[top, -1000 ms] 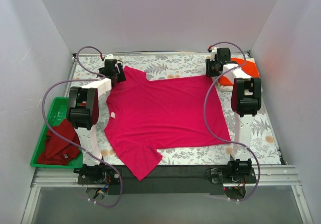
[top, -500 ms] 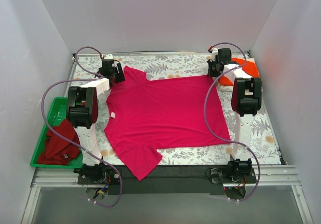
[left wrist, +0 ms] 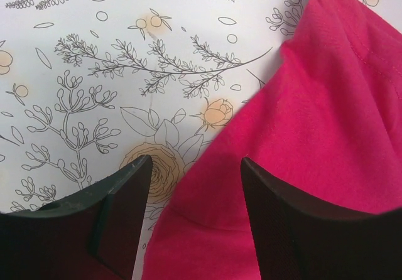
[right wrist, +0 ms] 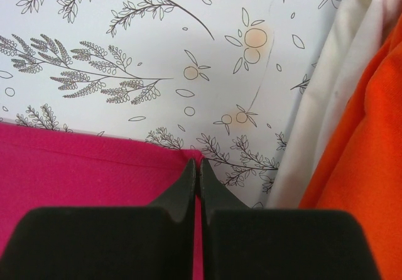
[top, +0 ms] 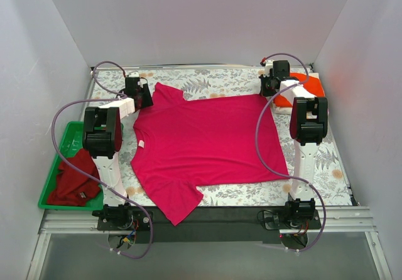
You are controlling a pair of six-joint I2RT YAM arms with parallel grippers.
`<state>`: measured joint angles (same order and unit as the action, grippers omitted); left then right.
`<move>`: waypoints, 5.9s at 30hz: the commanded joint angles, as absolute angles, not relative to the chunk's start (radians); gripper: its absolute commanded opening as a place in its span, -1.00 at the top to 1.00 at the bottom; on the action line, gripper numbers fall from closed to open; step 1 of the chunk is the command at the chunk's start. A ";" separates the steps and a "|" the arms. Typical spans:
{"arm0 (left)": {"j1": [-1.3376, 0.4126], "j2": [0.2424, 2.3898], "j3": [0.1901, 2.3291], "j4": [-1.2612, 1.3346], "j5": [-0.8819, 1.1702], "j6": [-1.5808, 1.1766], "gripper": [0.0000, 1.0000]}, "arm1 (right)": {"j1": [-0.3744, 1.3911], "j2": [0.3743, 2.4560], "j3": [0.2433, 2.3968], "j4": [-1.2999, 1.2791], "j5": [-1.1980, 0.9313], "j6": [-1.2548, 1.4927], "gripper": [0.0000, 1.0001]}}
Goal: Fold and stack the t-shirts
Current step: Flatten the tshirt out, then fold the tshirt
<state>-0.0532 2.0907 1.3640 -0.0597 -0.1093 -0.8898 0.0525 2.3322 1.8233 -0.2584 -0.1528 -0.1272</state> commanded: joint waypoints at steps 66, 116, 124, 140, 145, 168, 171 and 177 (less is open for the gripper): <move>-0.014 1.887 1.344 -0.129 0.037 -0.876 1.00 | 0.011 2.008 1.606 -0.230 -0.195 -0.060 0.97; -0.014 1.525 0.982 -0.252 -0.048 -1.020 1.00 | -0.052 1.704 1.221 -0.275 -0.183 -0.006 0.97; -0.015 1.558 0.945 -0.238 -0.015 -1.063 0.85 | -0.052 1.736 1.147 -0.262 -0.195 0.052 0.97; -0.032 1.506 1.094 -0.247 0.040 -1.036 -0.68 | 0.047 1.614 1.172 -0.246 -0.314 0.152 -0.12; -0.086 1.699 1.222 -0.235 0.023 -0.939 -0.66 | 0.153 1.675 1.219 -0.212 -0.391 0.158 -0.11; -0.204 2.117 1.514 -0.175 -0.169 -0.856 0.12 | 0.284 1.678 1.147 -0.179 -0.445 0.146 -0.11; -0.212 2.137 1.517 -0.176 -0.187 -0.853 0.23 | 0.301 1.690 1.155 -0.176 -0.443 0.147 -0.11; -0.230 2.120 1.490 -0.176 -0.195 -0.847 1.00 | 0.310 1.681 1.147 -0.172 -0.433 0.147 -0.10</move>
